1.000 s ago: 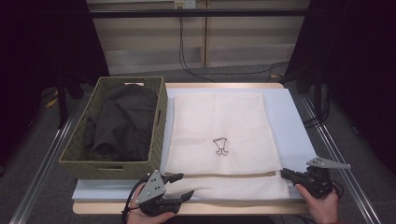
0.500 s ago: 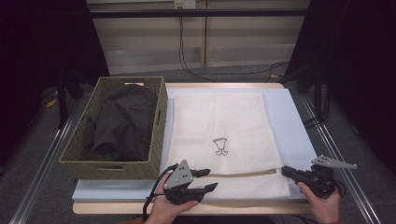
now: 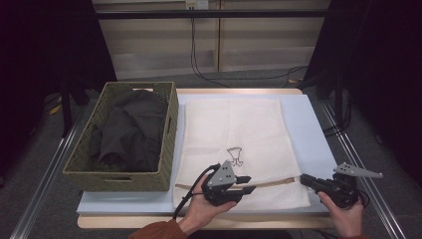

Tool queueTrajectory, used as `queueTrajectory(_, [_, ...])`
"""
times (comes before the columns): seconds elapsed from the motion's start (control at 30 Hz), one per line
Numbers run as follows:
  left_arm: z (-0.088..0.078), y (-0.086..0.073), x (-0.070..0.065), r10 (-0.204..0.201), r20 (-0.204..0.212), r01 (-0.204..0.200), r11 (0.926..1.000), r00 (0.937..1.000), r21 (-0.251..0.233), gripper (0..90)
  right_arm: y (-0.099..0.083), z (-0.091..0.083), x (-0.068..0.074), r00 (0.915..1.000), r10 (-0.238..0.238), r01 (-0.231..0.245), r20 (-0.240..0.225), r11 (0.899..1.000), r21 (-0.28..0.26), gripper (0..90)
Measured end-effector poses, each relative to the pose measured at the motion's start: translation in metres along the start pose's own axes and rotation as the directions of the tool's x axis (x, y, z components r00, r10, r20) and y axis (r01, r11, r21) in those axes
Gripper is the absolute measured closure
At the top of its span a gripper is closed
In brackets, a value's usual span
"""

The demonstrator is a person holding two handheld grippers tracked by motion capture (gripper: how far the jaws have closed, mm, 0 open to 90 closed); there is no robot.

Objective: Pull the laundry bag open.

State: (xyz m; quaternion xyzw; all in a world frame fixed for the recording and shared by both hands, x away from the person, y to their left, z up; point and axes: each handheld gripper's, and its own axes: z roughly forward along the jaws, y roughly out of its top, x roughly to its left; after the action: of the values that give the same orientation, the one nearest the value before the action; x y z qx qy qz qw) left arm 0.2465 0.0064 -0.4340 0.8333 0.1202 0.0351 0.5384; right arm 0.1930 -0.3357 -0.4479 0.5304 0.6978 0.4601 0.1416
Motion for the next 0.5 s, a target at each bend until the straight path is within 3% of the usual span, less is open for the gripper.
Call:
queueTrajectory(0.1, [0.012,0.005,0.002,-0.026,0.011,0.026,0.9996,0.9996,-0.01,69.8,0.001,-0.001,0.0,1.0,0.0,0.0,-0.004,1.0,-0.01,85.3])
queueTrajectory(0.33, [0.037,0.006,0.002,-0.044,0.029,0.044,0.999,0.9986,-0.002,71.8,0.003,-0.002,0.001,1.0,-0.005,0.005,-0.004,1.0,-0.012,85.4])
queueTrajectory(0.5, [0.056,0.005,0.0,-0.067,0.074,0.067,0.9978,0.995,0.0,76.5,0.004,-0.003,0.002,0.9999,-0.008,0.007,-0.007,1.0,-0.021,85.4])
